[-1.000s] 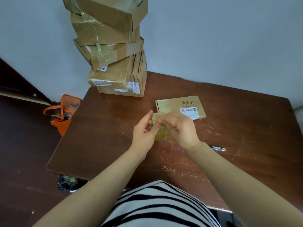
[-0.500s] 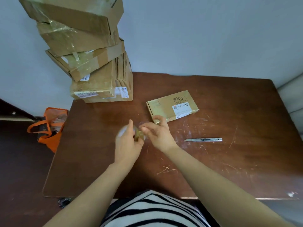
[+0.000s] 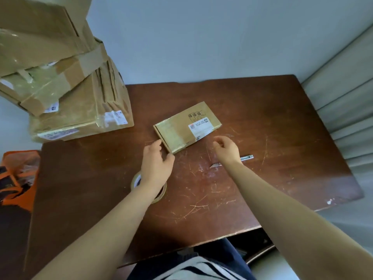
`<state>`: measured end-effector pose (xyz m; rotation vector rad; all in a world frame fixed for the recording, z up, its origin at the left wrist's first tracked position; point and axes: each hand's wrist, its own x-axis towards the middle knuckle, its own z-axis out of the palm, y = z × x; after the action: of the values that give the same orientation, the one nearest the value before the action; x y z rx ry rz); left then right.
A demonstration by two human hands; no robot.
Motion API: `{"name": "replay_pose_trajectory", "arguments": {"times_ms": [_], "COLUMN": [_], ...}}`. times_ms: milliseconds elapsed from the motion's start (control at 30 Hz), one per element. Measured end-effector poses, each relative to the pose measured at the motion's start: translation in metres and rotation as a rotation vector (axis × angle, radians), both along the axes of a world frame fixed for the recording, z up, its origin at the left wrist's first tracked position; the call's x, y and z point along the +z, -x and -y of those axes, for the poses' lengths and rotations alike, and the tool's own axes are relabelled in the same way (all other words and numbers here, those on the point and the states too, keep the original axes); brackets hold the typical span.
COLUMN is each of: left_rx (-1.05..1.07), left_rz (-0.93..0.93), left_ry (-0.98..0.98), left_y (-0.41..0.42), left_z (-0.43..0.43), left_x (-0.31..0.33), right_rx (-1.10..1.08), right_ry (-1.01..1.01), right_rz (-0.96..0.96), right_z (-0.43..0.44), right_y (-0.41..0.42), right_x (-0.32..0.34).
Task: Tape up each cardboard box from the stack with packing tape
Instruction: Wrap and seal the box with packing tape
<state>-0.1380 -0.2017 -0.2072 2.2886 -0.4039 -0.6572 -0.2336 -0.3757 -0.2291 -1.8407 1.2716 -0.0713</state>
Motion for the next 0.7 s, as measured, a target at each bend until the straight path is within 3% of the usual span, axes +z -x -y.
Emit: {"name": "replay_pose_trajectory", "arguments": {"times_ms": [67, 133, 267, 367, 500, 700], "left_rx": [0.185, 0.302, 0.403, 0.545, 0.63, 0.557], "left_rz": [-0.308, -0.452, -0.462, -0.407, -0.333, -0.353], "left_ry": [0.07, 0.086, 0.084, 0.188, 0.254, 0.386], "left_y": [-0.01, -0.013, -0.011, 0.0, 0.035, 0.088], "left_z": [0.023, 0.036, 0.06, 0.085, 0.127, 0.227], "left_x": [-0.004, -0.01, -0.02, -0.023, -0.022, -0.013], "right_rx": [0.0, 0.044, 0.155, 0.205, 0.04, -0.263], "right_ry": [0.029, 0.019, -0.163, -0.114, -0.097, -0.105], "right_rz": [-0.032, -0.063, -0.026, 0.066, 0.254, 0.282], "right_z": [0.024, 0.045, 0.077, 0.097, 0.138, 0.223], "right_y": [-0.009, -0.018, -0.028, -0.022, 0.012, 0.075], "right_x": [-0.004, -0.006, -0.015, -0.027, -0.018, -0.023]}}
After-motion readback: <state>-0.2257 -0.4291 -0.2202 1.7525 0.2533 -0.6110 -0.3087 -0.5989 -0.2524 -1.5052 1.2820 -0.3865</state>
